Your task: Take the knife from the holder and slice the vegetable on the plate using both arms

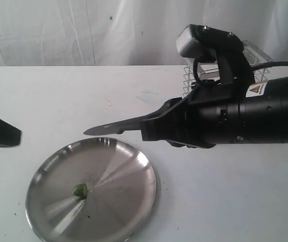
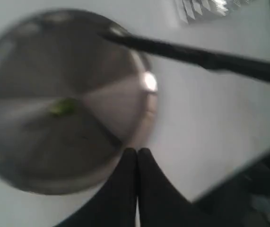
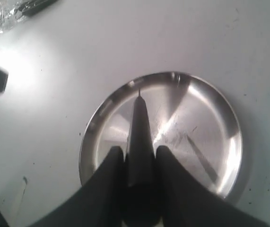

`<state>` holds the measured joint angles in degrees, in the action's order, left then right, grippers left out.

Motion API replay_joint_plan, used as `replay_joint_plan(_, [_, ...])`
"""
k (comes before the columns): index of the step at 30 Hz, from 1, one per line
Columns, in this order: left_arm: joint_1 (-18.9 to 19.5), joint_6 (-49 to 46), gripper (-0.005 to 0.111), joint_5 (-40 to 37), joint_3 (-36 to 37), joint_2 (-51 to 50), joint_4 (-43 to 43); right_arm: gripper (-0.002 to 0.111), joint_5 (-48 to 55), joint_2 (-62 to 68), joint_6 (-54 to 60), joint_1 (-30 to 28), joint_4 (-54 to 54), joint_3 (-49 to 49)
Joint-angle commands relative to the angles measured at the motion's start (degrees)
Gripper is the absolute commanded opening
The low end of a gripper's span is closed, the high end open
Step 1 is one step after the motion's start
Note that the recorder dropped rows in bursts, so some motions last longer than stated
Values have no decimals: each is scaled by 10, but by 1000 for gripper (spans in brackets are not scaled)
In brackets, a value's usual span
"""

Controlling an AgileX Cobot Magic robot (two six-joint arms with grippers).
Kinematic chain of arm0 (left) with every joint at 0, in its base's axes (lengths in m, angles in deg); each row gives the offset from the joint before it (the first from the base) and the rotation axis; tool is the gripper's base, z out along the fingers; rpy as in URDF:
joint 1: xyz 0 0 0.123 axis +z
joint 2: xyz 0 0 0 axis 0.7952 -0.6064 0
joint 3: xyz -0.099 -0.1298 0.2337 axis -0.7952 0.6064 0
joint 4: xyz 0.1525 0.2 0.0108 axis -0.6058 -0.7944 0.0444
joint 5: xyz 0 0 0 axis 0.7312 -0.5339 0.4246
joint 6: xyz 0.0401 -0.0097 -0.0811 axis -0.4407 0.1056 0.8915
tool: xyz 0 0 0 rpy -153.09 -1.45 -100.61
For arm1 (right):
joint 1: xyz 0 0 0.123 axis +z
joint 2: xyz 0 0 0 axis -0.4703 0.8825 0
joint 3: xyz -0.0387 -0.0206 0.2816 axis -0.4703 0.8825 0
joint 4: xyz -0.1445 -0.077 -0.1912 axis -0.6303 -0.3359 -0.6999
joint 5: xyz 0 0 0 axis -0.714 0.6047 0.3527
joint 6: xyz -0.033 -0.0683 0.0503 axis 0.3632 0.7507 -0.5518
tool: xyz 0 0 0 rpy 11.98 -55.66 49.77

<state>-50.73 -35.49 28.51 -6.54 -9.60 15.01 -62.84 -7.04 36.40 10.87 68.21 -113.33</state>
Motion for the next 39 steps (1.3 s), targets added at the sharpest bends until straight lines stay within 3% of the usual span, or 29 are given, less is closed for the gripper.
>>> replay_joint_plan(1, [-4,-154,0,-75,82,-8,217,0,-55,-2,-1,0,5,2])
replay_joint_plan(5, [-24,-223,0,23,209,-8,333,0,-92,-2,-1,0,6,2])
replay_joint_plan(8, [-69,-399,0,40,309,-8,582,0,-96,-1,-1,0,6,2])
replay_joint_plan(9, [-84,-457,0,50,328,-8,598,0,-96,2,-1,0,6,2])
replay_joint_plan(14, [-122,-441,0,196,341,-8,598,0,-117,23,-7,0,30,2])
replay_joint_plan(17, [-123,-439,0,200,319,-8,598,0,-115,52,-7,0,60,2])
replay_joint_plan(19, [-123,-471,0,244,268,-15,598,0,-132,75,-5,11,67,2])
replay_joint_plan(26, [-123,-586,0,432,93,-99,598,0,-180,81,-1,35,67,1])
replay_joint_plan(29, [-123,-606,0,565,5,-177,598,0,-204,81,-1,35,67,1])
replay_joint_plan(32, [-123,-580,0,564,0,-233,598,0,-237,79,-1,35,67,1])
replay_joint_plan(33, [-122,-514,0,547,12,-253,598,0,-243,78,1,35,67,1])
replay_joint_plan(36, [-84,-522,0,418,34,-289,572,0,-246,78,3,35,66,2])
replay_joint_plan(37, [-71,-553,0,371,35,-299,521,0,-245,78,9,35,66,2])
replay_joint_plan(39, [-42,-613,0,270,35,-317,321,0,-245,78,18,35,66,2])
